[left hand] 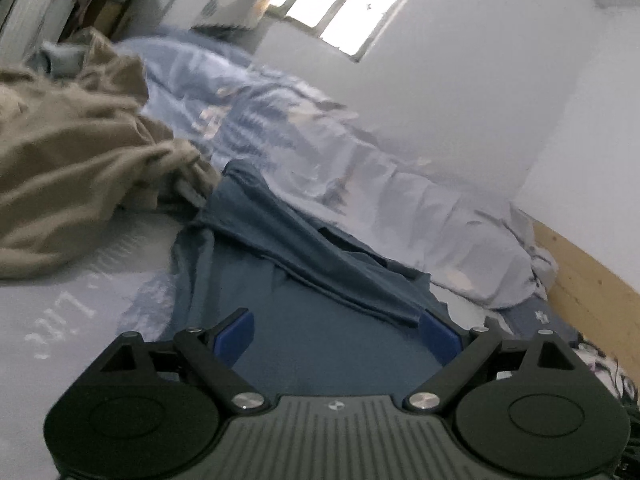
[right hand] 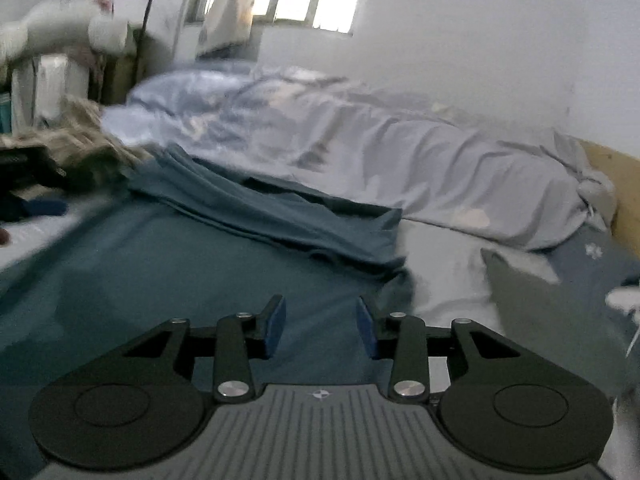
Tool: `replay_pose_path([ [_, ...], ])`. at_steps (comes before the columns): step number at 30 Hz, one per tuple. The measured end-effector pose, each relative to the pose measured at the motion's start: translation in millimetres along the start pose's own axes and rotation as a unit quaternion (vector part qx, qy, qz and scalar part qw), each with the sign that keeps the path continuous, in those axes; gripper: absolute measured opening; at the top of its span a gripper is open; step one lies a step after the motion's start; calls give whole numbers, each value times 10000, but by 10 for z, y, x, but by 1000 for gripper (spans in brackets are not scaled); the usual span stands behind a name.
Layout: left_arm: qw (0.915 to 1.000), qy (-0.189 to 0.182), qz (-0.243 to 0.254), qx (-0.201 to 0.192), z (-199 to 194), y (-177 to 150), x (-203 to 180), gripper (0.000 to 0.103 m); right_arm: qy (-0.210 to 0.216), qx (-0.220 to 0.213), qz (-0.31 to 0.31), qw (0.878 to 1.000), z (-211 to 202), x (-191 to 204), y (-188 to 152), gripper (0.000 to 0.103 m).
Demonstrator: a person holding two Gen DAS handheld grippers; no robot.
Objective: Fold clothes
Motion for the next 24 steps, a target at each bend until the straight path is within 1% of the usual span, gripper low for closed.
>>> replay_pose_path([
  [2,10000,67,61,-17,-182,-74,-10,92,84,-157,159,9997,-209,127,-96,39],
  [5,9996,187,202,23,-485,-239,-17,92,173,-327,25,9993,-395,336,-163,39],
  [7,9988,254,391,116,-674,-351,-46,92,236,-427,-19,9988,-501,452,-198,39],
  [10,9963,500,668,193,-995,-489,-41,92,482,-379,294,9977,-587,556,-251,39],
  [12,9955,705,602,203,-1189,-551,50,92,620,-318,484,9964,-616,612,-293,39],
  [15,9935,1053,347,247,-1456,-633,265,92,787,-236,541,9952,-666,744,-354,39],
  [17,9915,1270,149,245,-1607,-652,445,92,853,-257,418,9951,-699,844,-394,40],
  [18,9910,1318,10,250,-1658,-661,527,92,885,-269,350,9951,-715,898,-412,40],
  [20,9903,1273,-468,298,-1723,-713,698,92,957,-272,244,9947,-753,992,-459,42],
  [22,9894,1068,-910,372,-1715,-778,800,91,1010,-264,125,9945,-787,1074,-513,45],
  [23,9892,940,-1046,408,-1691,-804,812,91,1025,-267,84,9943,-805,1102,-535,48],
  [24,9899,848,-1048,446,-1662,-825,807,91,1039,-271,43,9942,-825,1129,-557,49],
])
Point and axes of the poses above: each gripper's, at about its wrist camera, not at the fingertips, and z roughly the way its jaws point, x to its left, y to its top, the point moved 10 cm from there along z, roughly the way its jaws point, and after that the axes turned 12 degrees about z, right-handed, at the moved point
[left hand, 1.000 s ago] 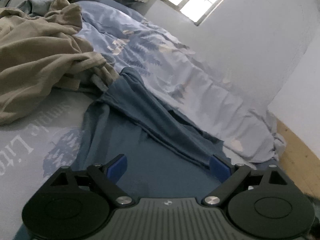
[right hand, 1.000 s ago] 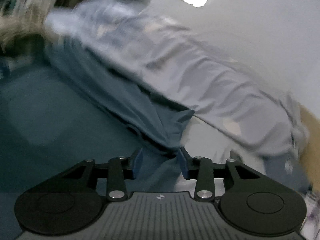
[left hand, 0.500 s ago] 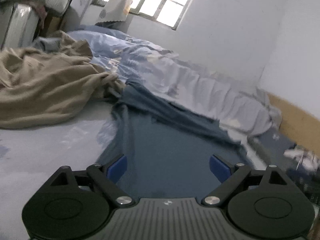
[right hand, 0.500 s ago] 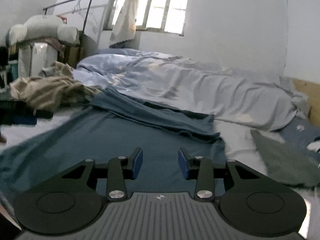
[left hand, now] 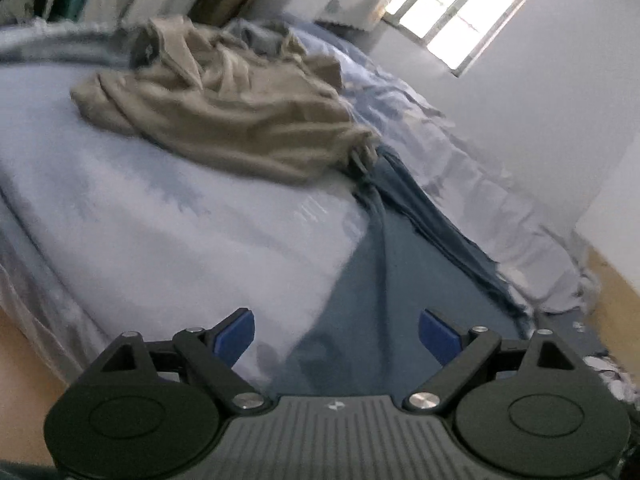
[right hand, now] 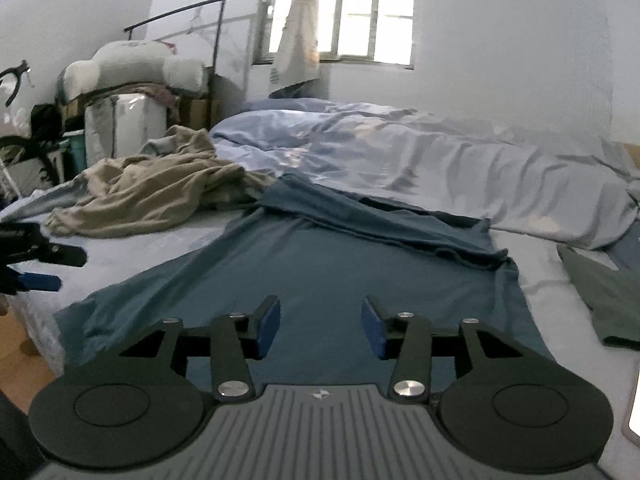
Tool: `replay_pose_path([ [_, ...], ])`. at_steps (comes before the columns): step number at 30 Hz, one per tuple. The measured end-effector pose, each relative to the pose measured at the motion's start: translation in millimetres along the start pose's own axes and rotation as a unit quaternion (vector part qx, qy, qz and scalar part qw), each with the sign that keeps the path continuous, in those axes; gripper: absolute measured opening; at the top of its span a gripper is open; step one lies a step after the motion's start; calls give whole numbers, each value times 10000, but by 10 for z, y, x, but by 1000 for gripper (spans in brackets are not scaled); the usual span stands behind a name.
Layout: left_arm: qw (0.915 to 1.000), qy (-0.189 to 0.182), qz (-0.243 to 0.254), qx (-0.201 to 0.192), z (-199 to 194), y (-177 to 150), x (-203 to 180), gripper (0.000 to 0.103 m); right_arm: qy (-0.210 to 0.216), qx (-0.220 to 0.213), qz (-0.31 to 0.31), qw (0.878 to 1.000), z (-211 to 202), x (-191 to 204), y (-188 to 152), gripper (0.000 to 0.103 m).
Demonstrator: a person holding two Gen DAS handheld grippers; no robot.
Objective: Fold clothes
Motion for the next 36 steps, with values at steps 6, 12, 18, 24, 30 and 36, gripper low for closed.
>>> replay_pose_path([
  [6,9994,99,-147,300,151,-129,74,91,22,39,-196,9998,-121,108,-127,49],
  [12,9976,-66,-495,480,147,-255,116,91,35,67,-165,9998,-180,22,-130,49],
  [18,9954,-224,-655,657,184,-333,118,90,130,97,-273,9995,-184,35,-157,49],
  [24,9949,-232,-741,650,221,-324,134,61,218,124,-408,9989,-176,73,-210,49],
  [30,9967,-268,-578,507,148,-246,79,5,355,184,-578,9975,-155,155,-281,49],
  [36,9955,-656,-682,86,-101,-108,-117,4,638,231,-1143,9911,-108,458,-435,50],
])
Point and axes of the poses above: each gripper's, at about its wrist camera, not at the fingertips, and z roughly the way its jaws point, x to its left, y to its top, the point moved 10 cm from there along z, roughly the way its jaws point, and after that the axes turned 12 degrees about z, right-handed, at the moved point
